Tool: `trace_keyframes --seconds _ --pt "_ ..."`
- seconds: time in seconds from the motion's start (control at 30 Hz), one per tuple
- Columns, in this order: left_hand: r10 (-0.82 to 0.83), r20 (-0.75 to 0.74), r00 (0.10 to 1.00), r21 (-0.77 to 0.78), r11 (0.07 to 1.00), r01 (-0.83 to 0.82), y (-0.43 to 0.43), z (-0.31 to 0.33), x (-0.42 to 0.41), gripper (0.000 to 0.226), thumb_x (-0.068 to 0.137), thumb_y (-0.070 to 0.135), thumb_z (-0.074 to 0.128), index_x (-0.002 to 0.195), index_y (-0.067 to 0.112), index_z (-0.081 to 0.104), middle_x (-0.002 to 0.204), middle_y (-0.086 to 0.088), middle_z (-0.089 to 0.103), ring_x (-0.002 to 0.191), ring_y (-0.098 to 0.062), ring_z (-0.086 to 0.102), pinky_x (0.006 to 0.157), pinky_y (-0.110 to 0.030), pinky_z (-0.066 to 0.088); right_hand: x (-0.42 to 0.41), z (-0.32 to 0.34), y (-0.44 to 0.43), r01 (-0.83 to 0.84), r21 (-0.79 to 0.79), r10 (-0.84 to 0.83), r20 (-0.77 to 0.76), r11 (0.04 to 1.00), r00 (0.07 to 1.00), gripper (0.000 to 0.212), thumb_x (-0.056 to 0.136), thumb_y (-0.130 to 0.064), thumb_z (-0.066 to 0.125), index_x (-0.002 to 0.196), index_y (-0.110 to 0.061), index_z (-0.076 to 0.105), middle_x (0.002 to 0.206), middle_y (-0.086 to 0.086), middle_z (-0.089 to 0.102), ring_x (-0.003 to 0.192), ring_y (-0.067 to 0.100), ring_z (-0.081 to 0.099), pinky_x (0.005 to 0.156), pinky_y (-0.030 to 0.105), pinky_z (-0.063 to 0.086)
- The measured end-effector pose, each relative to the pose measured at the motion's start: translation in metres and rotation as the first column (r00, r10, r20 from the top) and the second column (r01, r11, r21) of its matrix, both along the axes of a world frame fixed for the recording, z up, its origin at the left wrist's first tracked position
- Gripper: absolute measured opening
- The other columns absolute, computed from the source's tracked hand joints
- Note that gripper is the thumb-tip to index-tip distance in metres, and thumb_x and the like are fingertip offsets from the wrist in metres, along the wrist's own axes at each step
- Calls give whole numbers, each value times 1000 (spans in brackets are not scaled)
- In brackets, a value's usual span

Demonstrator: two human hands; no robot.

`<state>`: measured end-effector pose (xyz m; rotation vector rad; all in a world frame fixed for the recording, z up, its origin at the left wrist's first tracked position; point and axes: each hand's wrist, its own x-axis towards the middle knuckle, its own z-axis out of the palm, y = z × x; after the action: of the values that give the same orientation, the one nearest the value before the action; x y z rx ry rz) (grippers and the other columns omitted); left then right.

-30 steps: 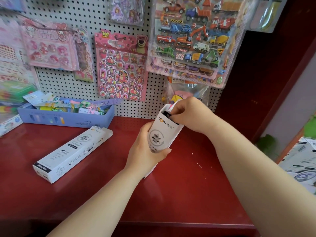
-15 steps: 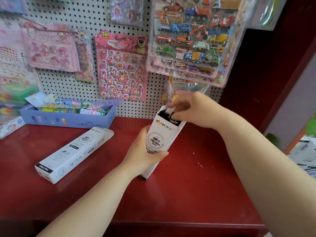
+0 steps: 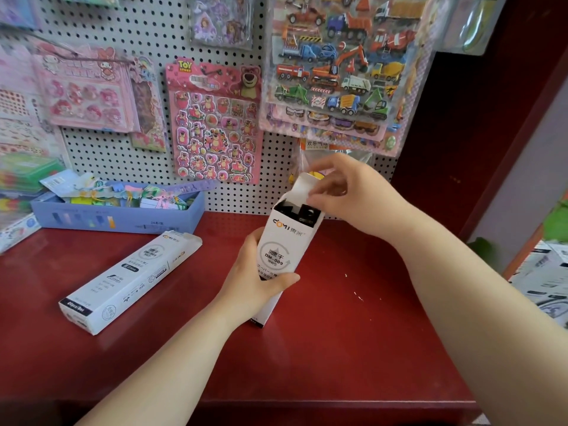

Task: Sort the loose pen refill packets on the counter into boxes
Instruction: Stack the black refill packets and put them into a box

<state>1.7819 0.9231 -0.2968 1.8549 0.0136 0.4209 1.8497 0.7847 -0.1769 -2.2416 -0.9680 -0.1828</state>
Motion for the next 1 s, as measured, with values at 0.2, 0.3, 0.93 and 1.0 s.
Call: trace_keyframes --seconds 0.2,0.3,0.93,1.0 --pt "-87 6 996 -125 988 87 3 1 -3 46 87 3 51 103 44 36 106 19 51 80 24 53 64 6 39 -7 -25 -5 -63 12 62 64 998 996 24 79 -11 67 102 -4 67 95 1 63 86 2 49 73 -5 33" --pt "-51 -19 998 -129 991 49 5 1 -4 45 86 6 54 95 48 39 102 18 54 83 10 56 61 3 42 -7 -36 -3 -73 118 66 64 990 996 39 79 -12 67 118 -9 59 114 0 50 104 4 44 90 1 32" --pt "578 26 816 305 773 -557 65 -24 -15 52 82 43 42 122 13 55 131 -10 53 126 -29 42 108 -37 27 -35 -151 67 242 387 163 -765 890 623 54 86 -15 59 133 -11 32 122 8 58 110 21 60 86 27 52" --pt "761 43 647 354 594 -722 88 -24 -27 48 80 34 44 120 9 57 132 -14 50 129 -34 35 110 -40 20 -35 -155 67 271 290 84 -808 918 583 65 87 -17 57 141 -11 20 129 9 53 114 23 57 90 29 49"
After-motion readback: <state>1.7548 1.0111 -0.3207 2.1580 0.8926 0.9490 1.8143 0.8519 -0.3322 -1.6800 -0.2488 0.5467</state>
